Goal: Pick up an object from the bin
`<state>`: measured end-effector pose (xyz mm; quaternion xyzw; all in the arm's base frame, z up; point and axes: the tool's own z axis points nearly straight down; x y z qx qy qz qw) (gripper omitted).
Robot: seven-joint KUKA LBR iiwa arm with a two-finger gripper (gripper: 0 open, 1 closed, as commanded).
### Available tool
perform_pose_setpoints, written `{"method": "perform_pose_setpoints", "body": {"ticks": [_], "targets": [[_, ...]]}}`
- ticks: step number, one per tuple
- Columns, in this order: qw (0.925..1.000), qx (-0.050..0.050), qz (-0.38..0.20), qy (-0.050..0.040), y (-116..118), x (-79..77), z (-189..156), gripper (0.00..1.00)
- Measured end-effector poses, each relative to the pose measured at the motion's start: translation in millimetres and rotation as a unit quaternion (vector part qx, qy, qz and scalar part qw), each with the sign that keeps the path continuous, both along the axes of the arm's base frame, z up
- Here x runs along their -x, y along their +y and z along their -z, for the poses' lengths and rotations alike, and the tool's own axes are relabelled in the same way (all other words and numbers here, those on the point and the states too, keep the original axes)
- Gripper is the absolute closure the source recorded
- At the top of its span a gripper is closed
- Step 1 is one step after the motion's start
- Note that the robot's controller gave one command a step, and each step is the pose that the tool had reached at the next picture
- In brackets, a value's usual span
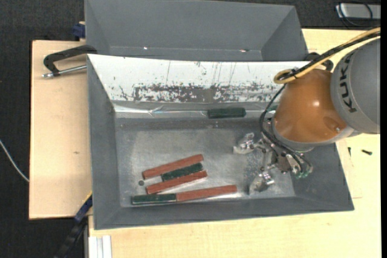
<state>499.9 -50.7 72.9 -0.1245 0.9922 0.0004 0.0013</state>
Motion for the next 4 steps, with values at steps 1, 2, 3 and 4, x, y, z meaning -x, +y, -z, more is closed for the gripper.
{"method": "perform_pose_setpoints", "body": {"ticks": [1,2,3,4], "targets": [[1.0000,-0.001,-0.009,0.0027,-12.1,1.4,-1.4,1.00],[1.0000,0.000,-0.009,-0.0016,-13.1,0.6,1.0,0.00],[1.0000,0.001,-0.008,0.0032,-14.4,1.7,-1.4,1.00],[1.0000,0.000,-0.008,-0.0017,-13.4,0.6,1.0,0.00]]}}
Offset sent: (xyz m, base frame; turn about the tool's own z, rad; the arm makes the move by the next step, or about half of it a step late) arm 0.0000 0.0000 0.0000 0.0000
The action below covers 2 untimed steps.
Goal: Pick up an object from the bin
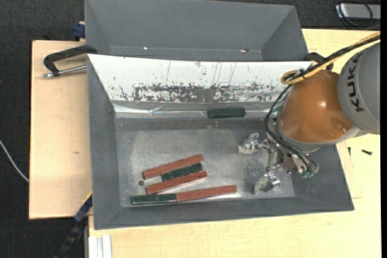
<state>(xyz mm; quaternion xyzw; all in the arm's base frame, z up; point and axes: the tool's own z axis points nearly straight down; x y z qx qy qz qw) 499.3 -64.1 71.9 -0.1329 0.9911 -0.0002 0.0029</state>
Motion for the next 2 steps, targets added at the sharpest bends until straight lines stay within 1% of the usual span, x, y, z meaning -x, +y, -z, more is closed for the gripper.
{"method": "perform_pose_setpoints", "body": {"ticks": [1,2], "targets": [[1.0000,0.000,0.000,-0.0002,0,-0.1,0,0.00],[0.9998,0.001,-0.022,-0.0006,10,2.0,0,0.00]]}}
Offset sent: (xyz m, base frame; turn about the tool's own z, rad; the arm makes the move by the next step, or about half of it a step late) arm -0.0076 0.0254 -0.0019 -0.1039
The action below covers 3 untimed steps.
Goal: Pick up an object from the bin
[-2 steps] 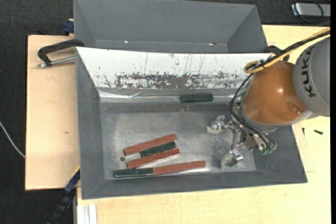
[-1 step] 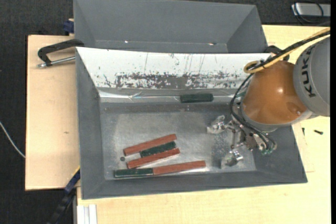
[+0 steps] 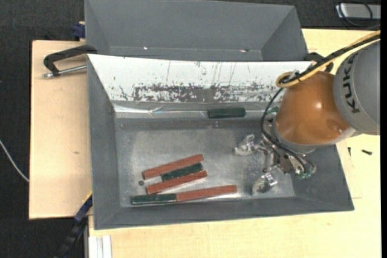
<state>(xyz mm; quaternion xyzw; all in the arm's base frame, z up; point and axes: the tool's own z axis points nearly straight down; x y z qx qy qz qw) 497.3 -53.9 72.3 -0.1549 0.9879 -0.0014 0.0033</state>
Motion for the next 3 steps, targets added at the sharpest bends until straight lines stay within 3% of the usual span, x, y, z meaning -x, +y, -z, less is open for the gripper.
{"method": "perform_pose_setpoints", "body": {"ticks": [1,3], "targets": [[0.9999,0.000,-0.015,0.0000,19,1.7,0,0.00],[0.9994,-0.001,0.036,0.0013,55,3.5,-1,0.00]]}}
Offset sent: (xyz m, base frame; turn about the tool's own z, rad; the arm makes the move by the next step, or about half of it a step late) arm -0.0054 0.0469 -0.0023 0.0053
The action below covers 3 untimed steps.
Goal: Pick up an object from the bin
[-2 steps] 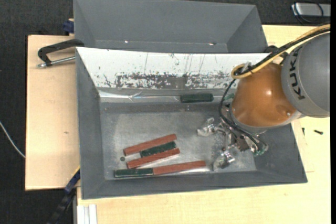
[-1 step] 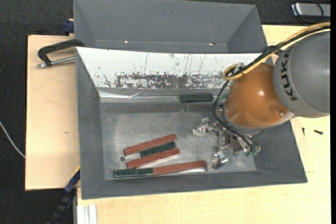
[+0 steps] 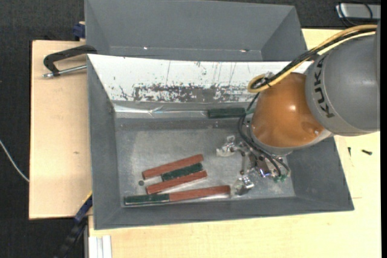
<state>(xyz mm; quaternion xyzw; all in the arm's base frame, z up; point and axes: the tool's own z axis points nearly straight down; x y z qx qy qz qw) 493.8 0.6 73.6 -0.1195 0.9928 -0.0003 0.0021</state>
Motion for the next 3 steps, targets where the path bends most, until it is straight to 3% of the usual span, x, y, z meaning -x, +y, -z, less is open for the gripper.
{"method": "perform_pose_setpoints", "body": {"ticks": [1,2,3], "targets": [[0.9995,0.001,-0.030,0.0044,37.5,-2.9,-1.9,1.00],[0.9995,0.001,-0.030,0.0044,37.5,-2.9,-1.9,1.00],[0.9954,0.000,-0.096,0.0018,35.5,-4.7,-5.3,1.00]]}}
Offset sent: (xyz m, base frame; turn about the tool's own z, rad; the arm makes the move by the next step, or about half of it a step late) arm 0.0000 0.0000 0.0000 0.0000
